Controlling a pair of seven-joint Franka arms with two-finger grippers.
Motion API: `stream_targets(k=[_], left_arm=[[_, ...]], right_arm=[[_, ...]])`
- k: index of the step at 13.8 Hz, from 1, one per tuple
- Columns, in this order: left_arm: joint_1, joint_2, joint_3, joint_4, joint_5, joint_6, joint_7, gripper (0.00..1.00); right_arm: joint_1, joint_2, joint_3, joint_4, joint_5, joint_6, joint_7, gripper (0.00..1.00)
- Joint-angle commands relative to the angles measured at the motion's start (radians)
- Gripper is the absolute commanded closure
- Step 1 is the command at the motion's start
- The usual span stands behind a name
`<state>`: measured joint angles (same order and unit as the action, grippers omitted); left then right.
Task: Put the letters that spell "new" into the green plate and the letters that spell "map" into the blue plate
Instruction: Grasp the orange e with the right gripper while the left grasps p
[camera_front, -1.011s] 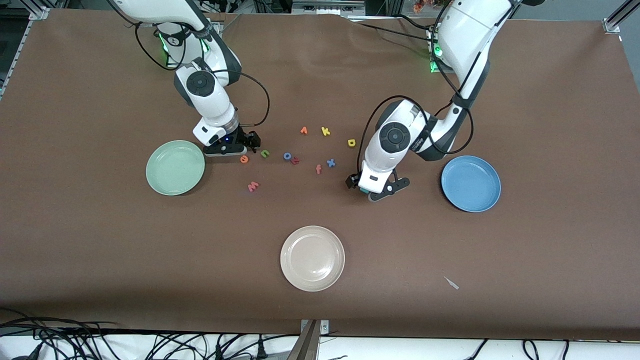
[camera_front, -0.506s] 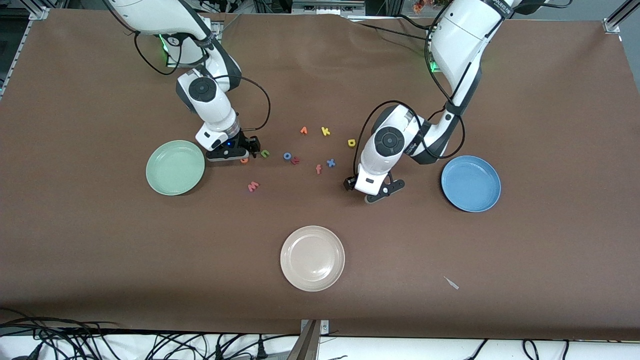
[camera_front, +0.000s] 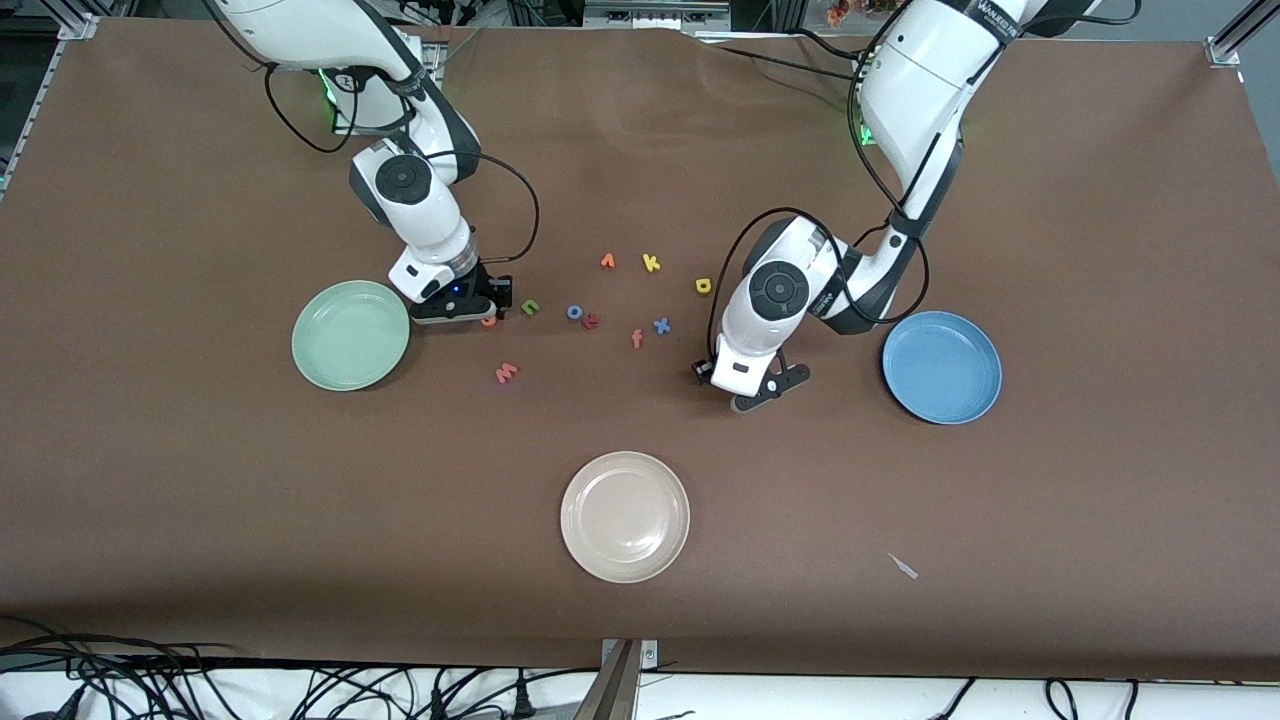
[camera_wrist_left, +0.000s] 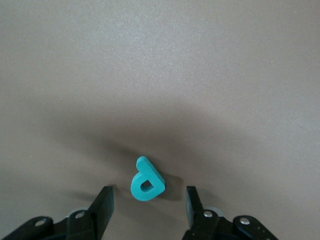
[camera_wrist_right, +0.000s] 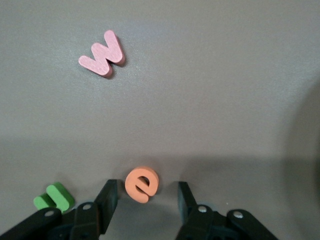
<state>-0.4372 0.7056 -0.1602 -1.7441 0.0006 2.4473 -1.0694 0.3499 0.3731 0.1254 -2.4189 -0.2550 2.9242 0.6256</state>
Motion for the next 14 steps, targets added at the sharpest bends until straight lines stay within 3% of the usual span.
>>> stream_targets(k=[1,7,14], left_arm=[[-0.012,0.015,0.011,0.028,-0.001,-0.002,-0.009,0.40],[-0.014,0.020,0.027,0.028,-0.001,-0.001,-0.009,0.48],[-0.014,0.023,0.028,0.032,-0.002,-0.001,-0.012,0.62]], right_arm=[[0.009,0.020,-0.006,0.020,-0.020,0.013,0.009,0.43],[0.011,0.032,-0.006,0.037,-0.033,0.013,0.009,0.45],[0.011,0.038,-0.006,0.035,-0.043,0.013,0.009,0.75]])
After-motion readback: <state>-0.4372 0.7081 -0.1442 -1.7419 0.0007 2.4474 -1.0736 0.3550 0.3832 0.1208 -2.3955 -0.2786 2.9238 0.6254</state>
